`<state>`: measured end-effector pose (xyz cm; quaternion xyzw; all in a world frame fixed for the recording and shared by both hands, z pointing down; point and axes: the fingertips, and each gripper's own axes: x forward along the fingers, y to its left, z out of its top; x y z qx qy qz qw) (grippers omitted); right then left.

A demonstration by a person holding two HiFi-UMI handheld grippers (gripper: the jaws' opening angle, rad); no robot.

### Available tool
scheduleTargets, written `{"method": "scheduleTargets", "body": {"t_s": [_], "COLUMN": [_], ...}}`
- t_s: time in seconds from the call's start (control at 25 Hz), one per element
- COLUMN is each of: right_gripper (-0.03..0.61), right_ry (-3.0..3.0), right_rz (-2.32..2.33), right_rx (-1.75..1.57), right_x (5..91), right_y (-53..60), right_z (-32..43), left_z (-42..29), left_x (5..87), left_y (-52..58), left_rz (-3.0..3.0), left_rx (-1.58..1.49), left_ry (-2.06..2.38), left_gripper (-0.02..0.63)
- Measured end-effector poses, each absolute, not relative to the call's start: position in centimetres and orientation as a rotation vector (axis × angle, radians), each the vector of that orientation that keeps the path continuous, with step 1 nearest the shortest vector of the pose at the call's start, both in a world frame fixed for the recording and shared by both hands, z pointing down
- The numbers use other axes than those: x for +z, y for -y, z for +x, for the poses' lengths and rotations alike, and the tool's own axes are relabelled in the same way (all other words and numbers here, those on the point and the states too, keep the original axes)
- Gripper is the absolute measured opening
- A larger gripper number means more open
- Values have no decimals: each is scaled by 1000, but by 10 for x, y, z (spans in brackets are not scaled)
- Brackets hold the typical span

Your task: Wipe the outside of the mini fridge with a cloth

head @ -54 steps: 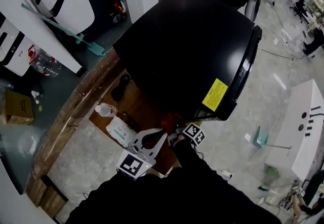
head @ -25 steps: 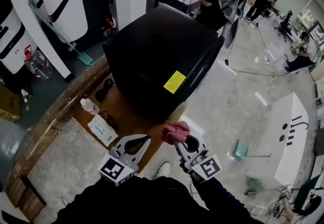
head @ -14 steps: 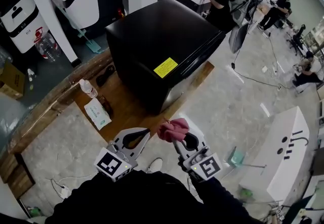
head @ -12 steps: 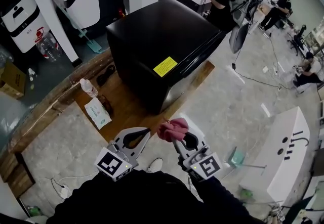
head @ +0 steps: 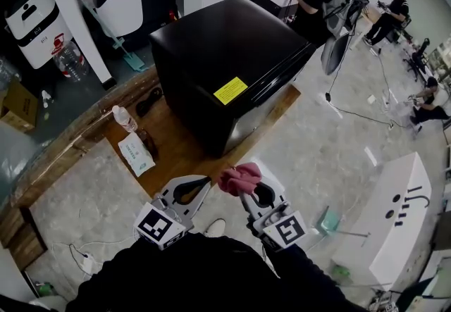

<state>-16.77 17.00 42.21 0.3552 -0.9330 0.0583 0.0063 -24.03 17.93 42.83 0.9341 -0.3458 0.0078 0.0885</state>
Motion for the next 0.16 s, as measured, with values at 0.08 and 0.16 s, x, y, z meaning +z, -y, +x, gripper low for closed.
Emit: {"method": "scheduleTargets", "body": {"t_s": [0.08, 0.16], "right_gripper": [75, 75], "right_ry": [2917, 2913], "right_rz": [1112, 1111], "right_rx": [186, 192], "right_x": [423, 425], "right_y": [-168, -166], "right_z": [-169, -170], "left_z": [-240, -240], "left_x": [429, 430], "left_y": [-178, -176], "left_rz": [2779, 2777], "left_rx": [23, 23], "left_ry": [1026, 1025], "left_gripper": [6, 6]}}
